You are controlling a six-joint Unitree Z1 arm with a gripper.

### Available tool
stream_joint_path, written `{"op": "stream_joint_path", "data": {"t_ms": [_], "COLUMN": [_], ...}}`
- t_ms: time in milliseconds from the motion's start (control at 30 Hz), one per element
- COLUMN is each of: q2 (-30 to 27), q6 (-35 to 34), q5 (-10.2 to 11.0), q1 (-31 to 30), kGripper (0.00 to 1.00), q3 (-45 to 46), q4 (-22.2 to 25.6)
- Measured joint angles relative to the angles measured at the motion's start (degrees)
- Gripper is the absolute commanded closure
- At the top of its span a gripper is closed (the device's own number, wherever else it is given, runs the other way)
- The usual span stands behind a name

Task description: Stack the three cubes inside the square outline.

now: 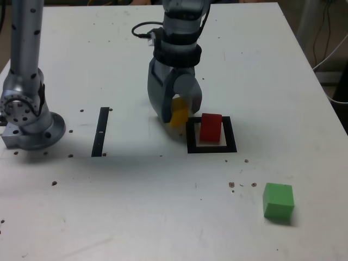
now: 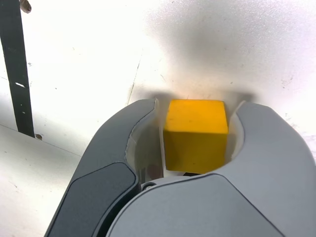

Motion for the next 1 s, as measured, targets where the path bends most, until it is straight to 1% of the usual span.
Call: {"op": "stream_joint_path", "data": {"t_ms": [67,133,267,333,433,500,633,733,800,867,1000], "q2": [-0.05,-0.28,-2.06,-3.05,-3.80,-3.82,-3.08,-2.40,-2.01,-0.96,2.05], "q6": [0.15,0.42,0.88,1.27,2.69,5.04,12.61,17.19,19.11,19.54,19.15], "q5": [0.16,0.50,1.15,1.56,2.78,3.91,6.91,8.42,8.83,8.80,8.09], "q1": [0.00,0.00,-0.27,-0.65,-1.78,-2.83,-5.34,-7.42,-9.41,-11.05,-13.42], "kGripper": [0.79,0.82,0.84,0.85,0.85,0.85,0.85,0.85,0.85,0.85,0.84], "q3": [-0.04,-0.06,-0.33,-1.00,-3.95,-7.36,-14.85,-19.94,-22.66,-24.69,-27.08], "q4": [-0.06,-0.10,0.07,0.88,4.00,6.80,14.14,19.18,21.14,21.99,22.82]}}
